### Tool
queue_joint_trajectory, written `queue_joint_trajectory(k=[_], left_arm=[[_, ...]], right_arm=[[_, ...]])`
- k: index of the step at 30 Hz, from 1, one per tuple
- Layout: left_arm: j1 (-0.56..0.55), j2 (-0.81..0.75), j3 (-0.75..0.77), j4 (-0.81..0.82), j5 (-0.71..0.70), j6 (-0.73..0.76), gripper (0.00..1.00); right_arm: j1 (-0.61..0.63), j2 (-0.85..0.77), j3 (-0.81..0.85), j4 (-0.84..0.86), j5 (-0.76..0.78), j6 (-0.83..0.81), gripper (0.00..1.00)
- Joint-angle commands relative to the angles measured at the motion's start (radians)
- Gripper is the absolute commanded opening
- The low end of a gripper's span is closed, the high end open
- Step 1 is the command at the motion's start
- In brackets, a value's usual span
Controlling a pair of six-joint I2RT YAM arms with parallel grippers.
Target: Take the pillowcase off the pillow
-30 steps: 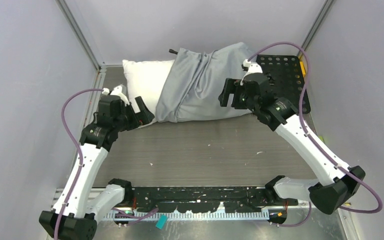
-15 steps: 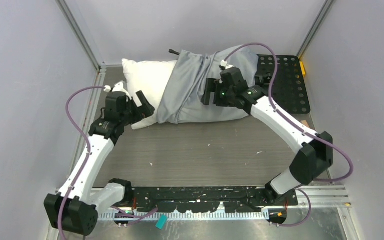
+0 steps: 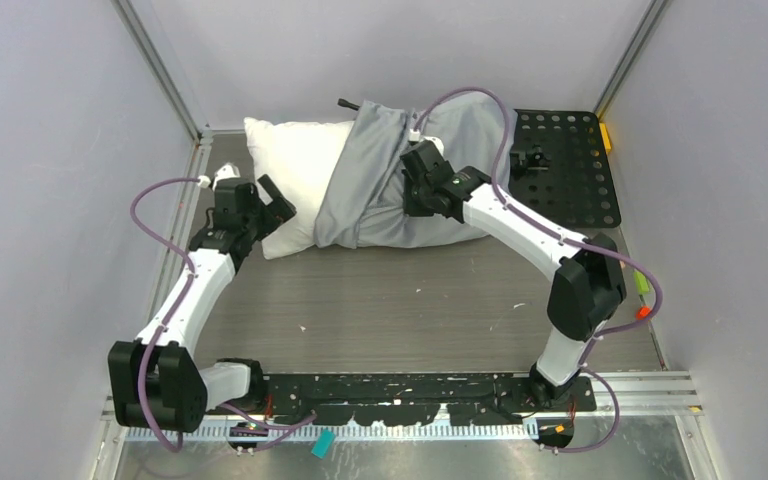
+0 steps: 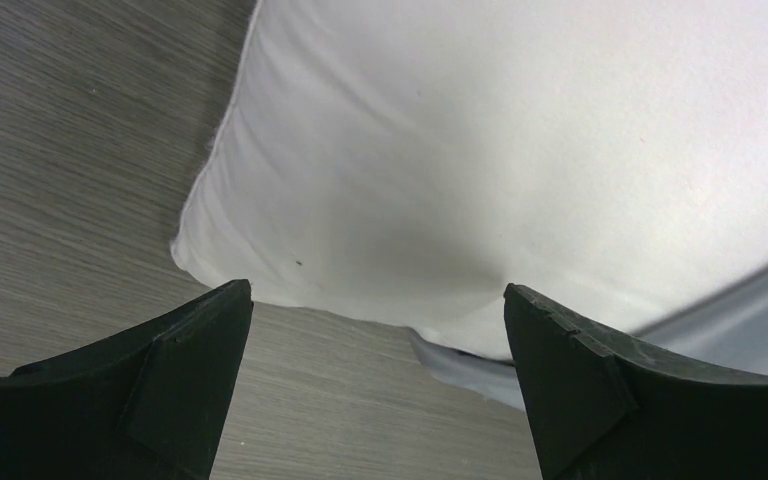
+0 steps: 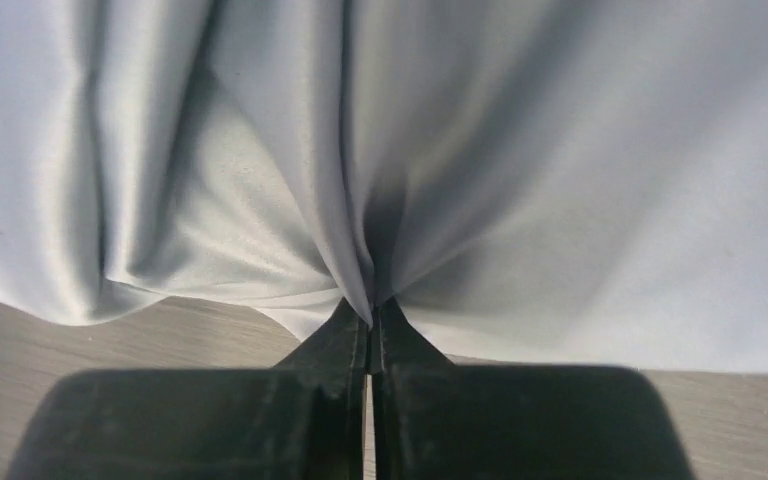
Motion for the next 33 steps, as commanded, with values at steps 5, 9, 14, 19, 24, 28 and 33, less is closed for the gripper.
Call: queue_joint_trajectory(k=[5, 9, 14, 19, 24, 28, 33], left_arm=[[0.023, 0.024, -0.016, 0.124, -0.021, 0.036, 1.00], [0.022, 0.032, -0.031, 0.152, 0.022, 0.057, 1.00], [0.022, 0.110, -0.023, 0.212, 0.075, 0.023, 1.00], [0.025, 0.280, 0.025, 0.271, 0.183, -0.038, 0.80], [0.121, 0.321, -0.026, 0.352, 0.247, -0.112, 0.18], [0.218, 0.235, -0.047, 0.340, 0.232, -0.106, 0.00], [0.246, 0.069, -0.043, 0.287, 0.116, -0.106, 0.00]], right_arm=[[-0.015, -0.225, -0.144, 0.030, 0.138, -0.027, 0.00], [-0.015, -0.337, -0.247, 0.049, 0.124, -0.028, 0.00], [-0.016, -0.417, -0.329, 0.044, 0.132, -0.025, 0.00], [-0.017, -0.432, -0.373, 0.038, 0.121, -0.006, 0.00], [-0.044, -0.510, -0.364, -0.034, 0.258, 0.009, 0.00], [-0.077, -0.639, -0.388, -0.051, 0.395, 0.003, 0.00], [-0.087, -0.794, -0.427, -0.011, 0.587, -0.026, 0.00]])
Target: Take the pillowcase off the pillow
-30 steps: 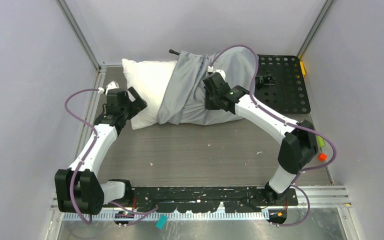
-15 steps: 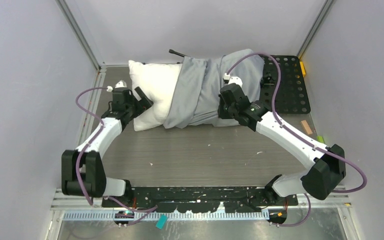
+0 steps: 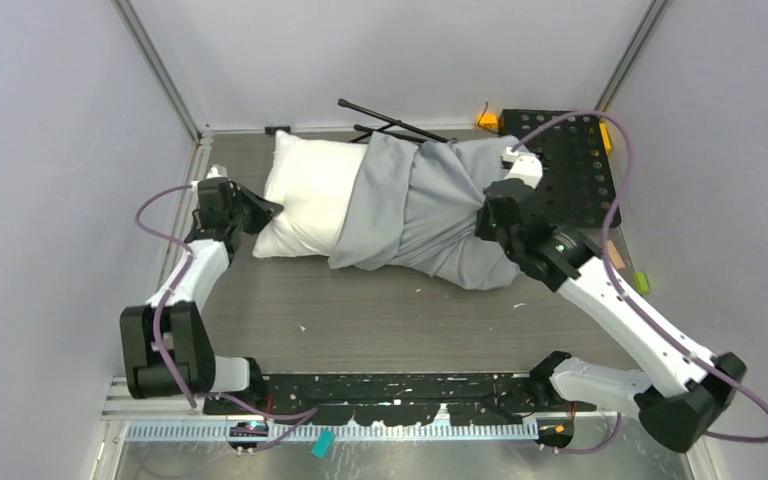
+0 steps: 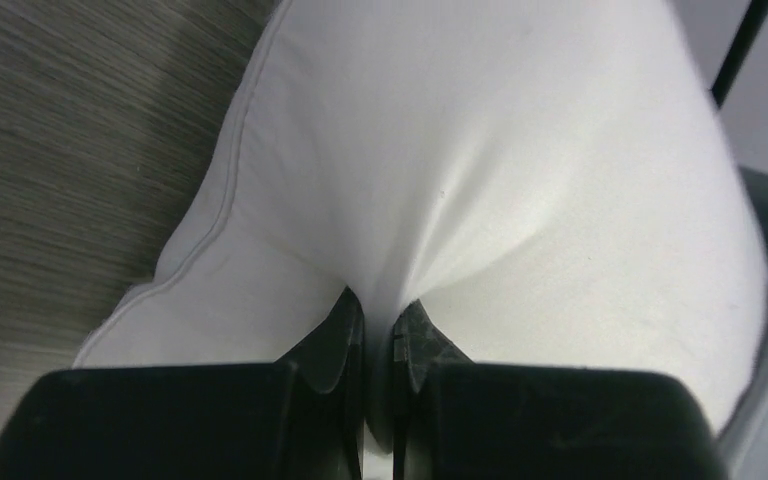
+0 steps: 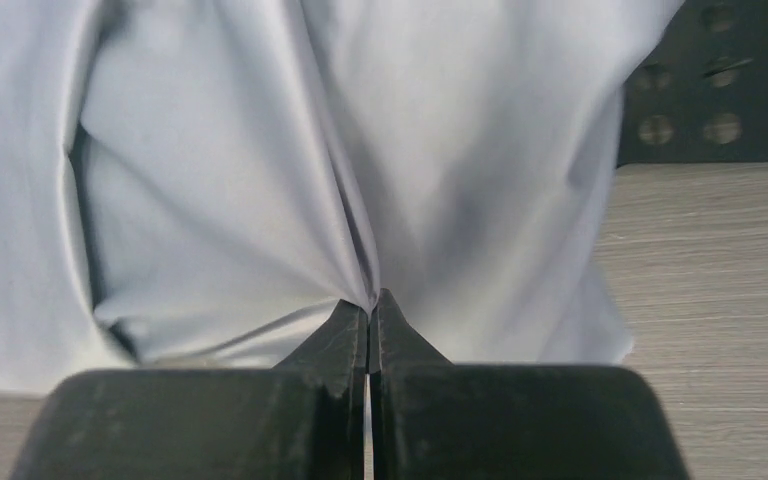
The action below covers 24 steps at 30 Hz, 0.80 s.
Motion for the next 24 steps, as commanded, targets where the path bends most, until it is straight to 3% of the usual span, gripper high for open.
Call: queue_joint_trajectory(k=[1, 6, 10, 14, 18, 19, 20, 23, 24], left_arm=[[0.058, -0.159, 0.012, -0.025, -0.228, 0.012, 0.00], [0.105, -0.256, 0.101, -0.161, -0.341, 0.075, 0.00], [0.172, -0.319, 0.150, -0.240, -0.372, 0.061, 0.00], [0.178, -0.351, 0.160, -0.247, -0.342, 0.057, 0.00], [0.178, -0.345, 0.152, -0.249, -0.236, 0.059, 0.00], [0.177, -0.339, 0.151, -0.246, -0.187, 0.059, 0.02], [0.177, -0.329, 0.154, -0.244, -0.136, 0.059, 0.12], [0.166, -0.295, 0.212, -0.313, -0.047, 0.061, 0.61], [0.153, -0.294, 0.233, -0.347, -0.042, 0.069, 0.66]], right_arm=[[-0.036, -0.173, -0.004, 0.010, 0.354, -0.043, 0.00], [-0.047, -0.216, 0.029, 0.015, 0.463, -0.075, 0.00], [-0.047, -0.242, 0.031, 0.015, 0.455, -0.073, 0.00], [-0.049, -0.219, 0.012, 0.002, 0.334, -0.082, 0.00], [-0.049, -0.139, 0.025, -0.040, 0.031, -0.098, 0.02], [-0.049, -0.119, 0.032, -0.052, -0.037, -0.103, 0.06], [-0.049, -0.096, 0.040, -0.065, -0.095, -0.105, 0.16], [-0.047, -0.039, 0.072, -0.105, -0.208, -0.111, 0.63], [-0.047, -0.029, 0.080, -0.115, -0.230, -0.112, 0.71]])
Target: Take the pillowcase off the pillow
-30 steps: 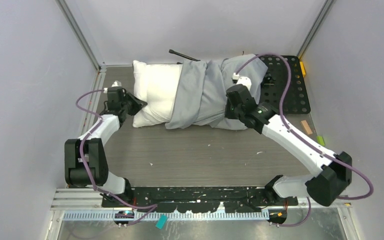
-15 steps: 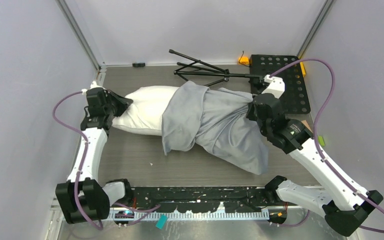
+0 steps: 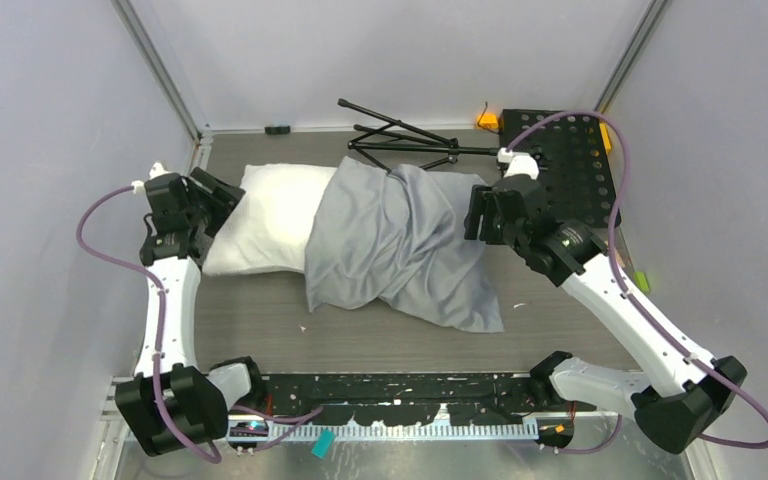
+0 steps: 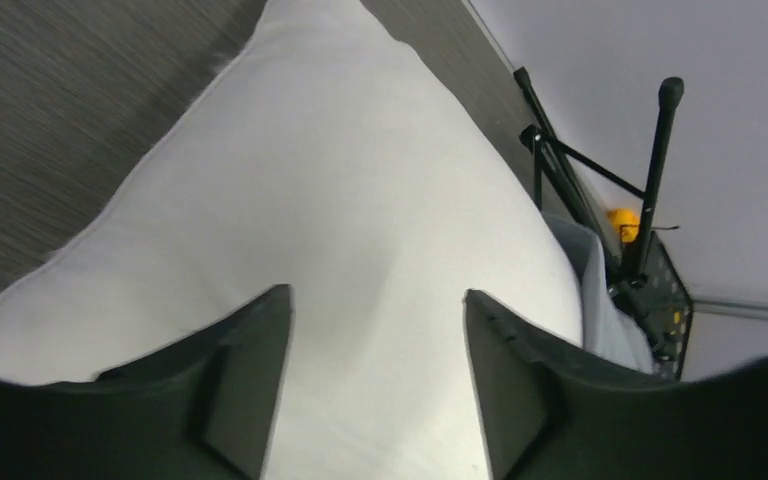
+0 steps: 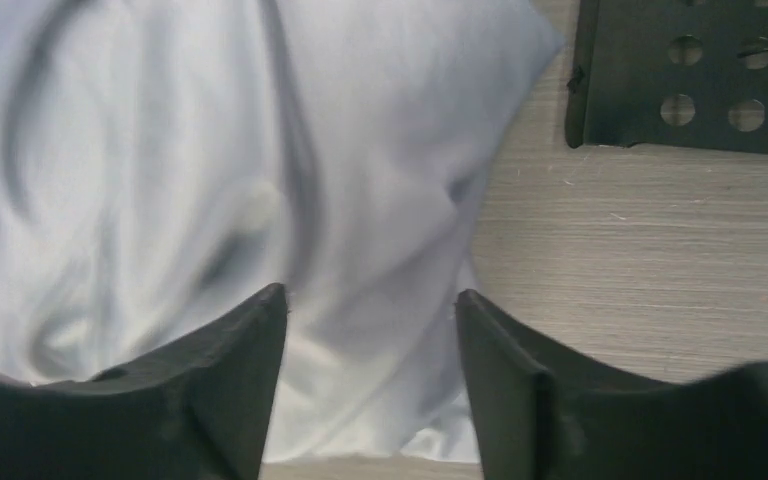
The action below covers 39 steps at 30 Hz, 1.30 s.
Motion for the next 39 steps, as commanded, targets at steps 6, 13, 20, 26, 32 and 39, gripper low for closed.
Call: queue_joint_trajectory(k=[6, 13, 20, 26, 32, 39], left_arm=[[-0.142, -0.046, 0.155, -0.115, -0.051, 0.074, 0.92], [-0.345, -0.052, 0.124, -0.182, -0.166, 0.134, 1.00], [-0.366, -0.007, 0.058, -0.151, -0.180, 0.125, 1.00], [-0.367, 0.010, 0.037, -0.178, -0.160, 0.100, 1.00], [-0.370, -0.082, 0.012, -0.310, -0.485, 0.023, 1.00], [-0.370, -0.163, 0.055, -0.485, -0.430, -0.130, 1.00]], right_arm=[[-0.011, 0.065, 0.116, -0.093, -0.237, -0.009, 0.85], [0.053, 0.087, 0.075, -0.090, -0.325, 0.043, 0.87], [0.181, 0.168, 0.052, -0.095, -0.281, 0.043, 0.88], [0.238, 0.246, 0.054, -0.077, -0.224, 0.072, 0.88], [0.241, 0.249, 0.003, 0.027, -0.162, 0.125, 0.64], [0.241, 0.229, -0.029, 0.095, -0.167, 0.160, 0.00]])
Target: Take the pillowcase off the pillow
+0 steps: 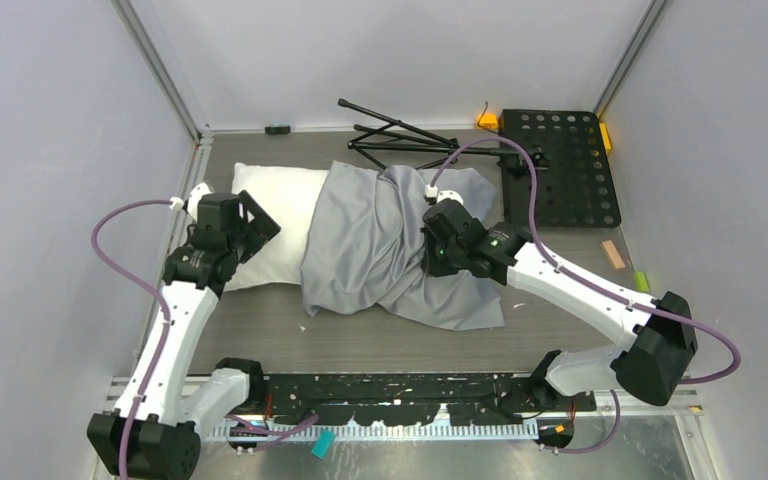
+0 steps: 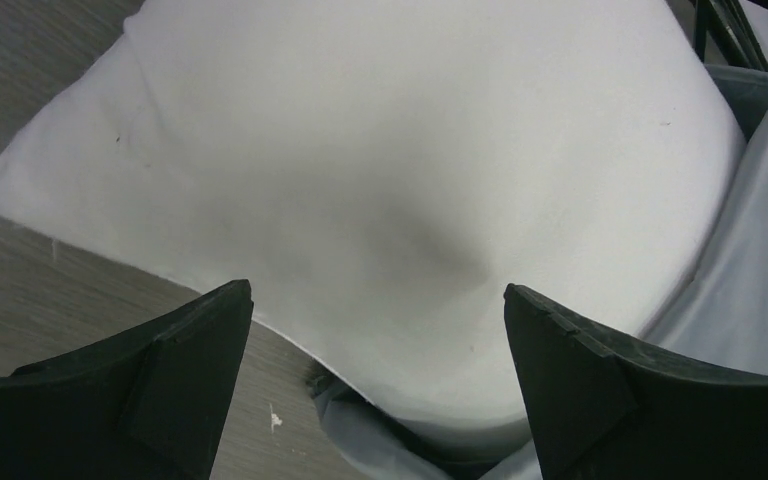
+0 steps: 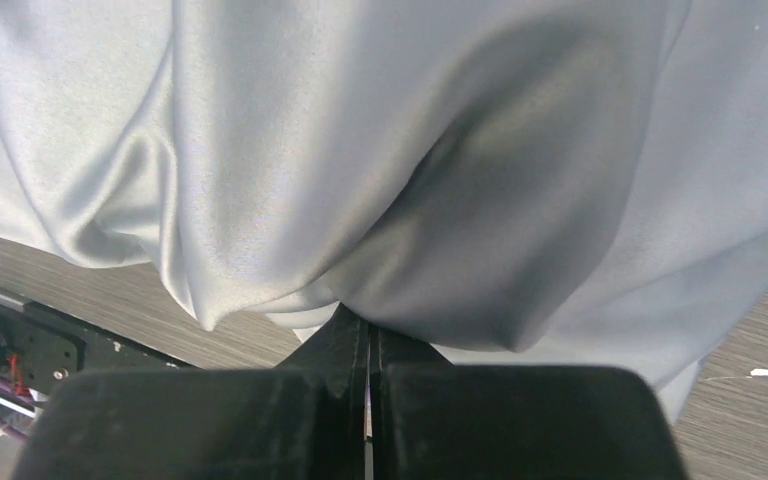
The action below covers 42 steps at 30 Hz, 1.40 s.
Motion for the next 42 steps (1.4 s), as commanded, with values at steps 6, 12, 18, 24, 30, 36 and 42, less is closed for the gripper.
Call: queue_joint_trajectory(k=[6, 12, 18, 24, 30, 36, 42], left_arm=[[0.000, -0.121, 0.005, -0.154, 0.084, -0.279, 1.00], [-0.001, -0.014, -0.066, -0.028, 0.121, -0.394, 1.00], [0.001, 0.071, -0.151, 0.164, 0.041, -0.428, 0.32], [0.055, 0.005, -0.140, 0.174, -0.234, -0.340, 0.00], [0.227, 0.009, -0.071, 0.110, -0.314, -0.269, 0.00], [0.271, -0.007, -0.054, 0.126, -0.304, -0.280, 0.00], [0.350, 0.024, 0.015, 0.089, -0.286, -0.246, 0.00]], right_arm=[[0.001, -0.078, -0.041, 0.107, 0.046, 0.023, 0.00], [0.003, -0.080, -0.046, 0.115, 0.008, 0.016, 0.00], [0.000, -0.126, -0.059, 0.067, 0.130, 0.040, 0.00], [-0.060, -0.222, -0.085, -0.080, 0.384, 0.073, 0.00], [-0.283, -0.547, -0.203, -0.050, 0.460, 0.118, 0.00], [-0.326, -0.686, -0.162, -0.123, 0.687, 0.155, 0.00], [-0.326, -0.789, -0.131, -0.142, 0.856, 0.197, 0.00]])
